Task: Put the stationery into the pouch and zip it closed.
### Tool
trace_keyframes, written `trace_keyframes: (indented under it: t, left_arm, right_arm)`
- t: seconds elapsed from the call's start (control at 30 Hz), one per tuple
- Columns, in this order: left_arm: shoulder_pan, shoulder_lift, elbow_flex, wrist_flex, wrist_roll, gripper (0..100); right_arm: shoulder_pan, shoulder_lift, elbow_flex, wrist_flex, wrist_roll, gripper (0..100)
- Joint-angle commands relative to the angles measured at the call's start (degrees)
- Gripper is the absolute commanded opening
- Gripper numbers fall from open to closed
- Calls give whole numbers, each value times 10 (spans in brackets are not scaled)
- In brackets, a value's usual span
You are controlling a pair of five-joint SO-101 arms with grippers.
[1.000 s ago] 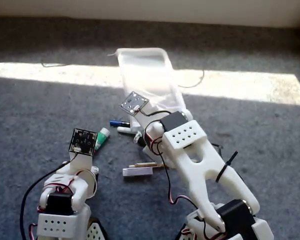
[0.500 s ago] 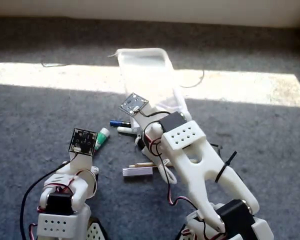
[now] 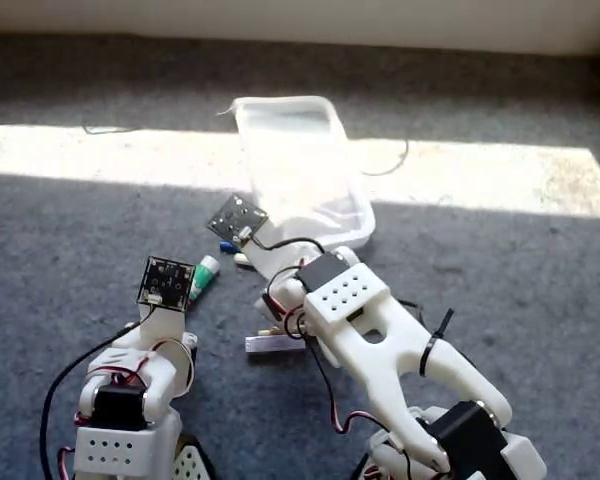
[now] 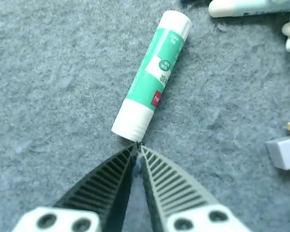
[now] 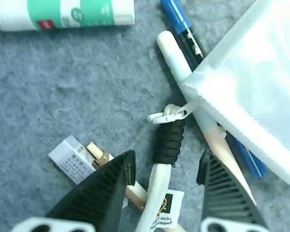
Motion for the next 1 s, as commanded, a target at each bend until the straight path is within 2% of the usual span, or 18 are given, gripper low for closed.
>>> trace_keyframes:
  t: [0.0,0.27,0.53,0.63,0.7,0.87,0.97]
  left_arm:
    - [-7,-1,11,2,3,8]
    - [-7,-1,11,2,3,8]
    - [-7,-1,11,2,3,8]
    - [-7,-1,11,2,3,8]
    - [-7,-1,11,2,3,8]
    - [-7,-1,11,2,3,8]
    - [-7,-1,11,2,3,8]
  right_arm:
    - [-6,-2,1,-29,-4,197]
    - [-5,116,-17,-36,-3,197]
    - [14,124,-51,-41,-3,195]
    - [15,124,-47,-79,-3,193]
    - [15,124,-46,-87,-3,165]
    - [16,122,-46,-84,1,9]
    - [16,117,-51,-31,2,7]
